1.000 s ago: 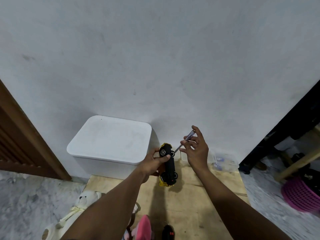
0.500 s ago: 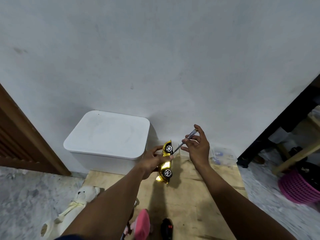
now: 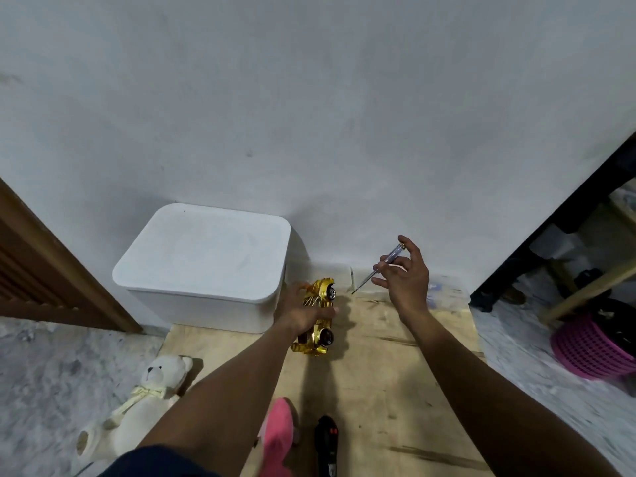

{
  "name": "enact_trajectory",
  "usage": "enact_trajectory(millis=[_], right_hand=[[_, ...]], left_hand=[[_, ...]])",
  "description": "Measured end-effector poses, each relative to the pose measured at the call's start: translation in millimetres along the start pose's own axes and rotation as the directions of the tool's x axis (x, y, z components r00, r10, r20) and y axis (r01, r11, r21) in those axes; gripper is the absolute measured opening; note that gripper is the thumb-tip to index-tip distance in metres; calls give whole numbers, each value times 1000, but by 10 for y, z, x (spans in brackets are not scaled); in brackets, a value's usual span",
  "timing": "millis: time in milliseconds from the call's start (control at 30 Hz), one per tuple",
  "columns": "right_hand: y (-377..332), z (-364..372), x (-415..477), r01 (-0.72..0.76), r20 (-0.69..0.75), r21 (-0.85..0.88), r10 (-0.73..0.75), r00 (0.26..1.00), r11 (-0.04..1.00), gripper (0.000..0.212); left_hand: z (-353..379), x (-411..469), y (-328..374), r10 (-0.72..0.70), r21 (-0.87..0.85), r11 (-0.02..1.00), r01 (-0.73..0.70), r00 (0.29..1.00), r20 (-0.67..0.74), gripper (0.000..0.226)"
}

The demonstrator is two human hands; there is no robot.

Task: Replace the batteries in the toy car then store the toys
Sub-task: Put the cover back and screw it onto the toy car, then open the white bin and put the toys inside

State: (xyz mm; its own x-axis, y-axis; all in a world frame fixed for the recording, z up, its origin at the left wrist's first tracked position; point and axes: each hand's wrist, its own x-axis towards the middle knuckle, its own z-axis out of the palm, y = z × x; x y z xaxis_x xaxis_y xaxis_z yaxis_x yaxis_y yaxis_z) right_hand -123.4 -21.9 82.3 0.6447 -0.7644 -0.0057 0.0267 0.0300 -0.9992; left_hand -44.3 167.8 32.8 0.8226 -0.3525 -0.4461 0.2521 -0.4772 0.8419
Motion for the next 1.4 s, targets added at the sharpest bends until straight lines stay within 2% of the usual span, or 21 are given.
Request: enact_trajectory(millis=[133, 300, 467, 667, 833, 933, 1000, 1100, 1167, 1200, 1300, 1400], right_hand=[[194, -37, 45, 0, 51, -101, 6, 999, 995, 67], [504, -60, 46, 27, 134, -172, -4, 991, 985, 68], [782, -79, 103, 39, 191, -249, 10, 982, 968, 67], [934, -137, 192, 87, 227, -288, -20, 974, 954, 66], [972, -125, 284, 101, 220, -308, -33, 975, 946, 69], [913, -34, 353, 106, 203, -372, -31, 979, 922, 65], [878, 67, 418, 107, 213, -446, -11, 977, 889, 46], [894, 233, 545, 148, 274, -617, 35, 961, 773, 31], [916, 333, 614, 203, 351, -730, 103, 931, 653, 27], [944, 381, 655, 282, 412, -776, 115, 904, 564, 30], [1051, 544, 795, 529, 574, -807, 143, 806, 261, 47], [1177, 660, 907, 630, 636, -771, 166, 754, 93, 55]], left_hand=[[140, -31, -144, 26, 188, 982, -10, 997, -79, 100], [297, 21, -394, 5, 356, 932, 61, 983, -181, 101], [401, 123, -558, -79, 561, 810, 170, 980, -183, 108], [532, 194, -714, -163, 612, 754, 239, 970, -178, 118], [503, 229, -668, -231, 597, 754, 275, 961, -151, 131], [456, 259, -559, -132, 637, 743, 206, 978, -162, 115], [431, 329, -445, 5, 677, 731, 84, 992, -128, 91], [388, 487, -217, 171, 741, 665, -88, 985, -37, 60], [376, 629, -58, 227, 805, 571, -163, 973, 36, 55], [368, 705, 21, 246, 835, 517, -189, 967, 66, 54], [327, 964, 199, 262, 919, 335, -210, 957, 123, 55], [271, 1202, 255, 223, 977, 80, -197, 959, 175, 61]])
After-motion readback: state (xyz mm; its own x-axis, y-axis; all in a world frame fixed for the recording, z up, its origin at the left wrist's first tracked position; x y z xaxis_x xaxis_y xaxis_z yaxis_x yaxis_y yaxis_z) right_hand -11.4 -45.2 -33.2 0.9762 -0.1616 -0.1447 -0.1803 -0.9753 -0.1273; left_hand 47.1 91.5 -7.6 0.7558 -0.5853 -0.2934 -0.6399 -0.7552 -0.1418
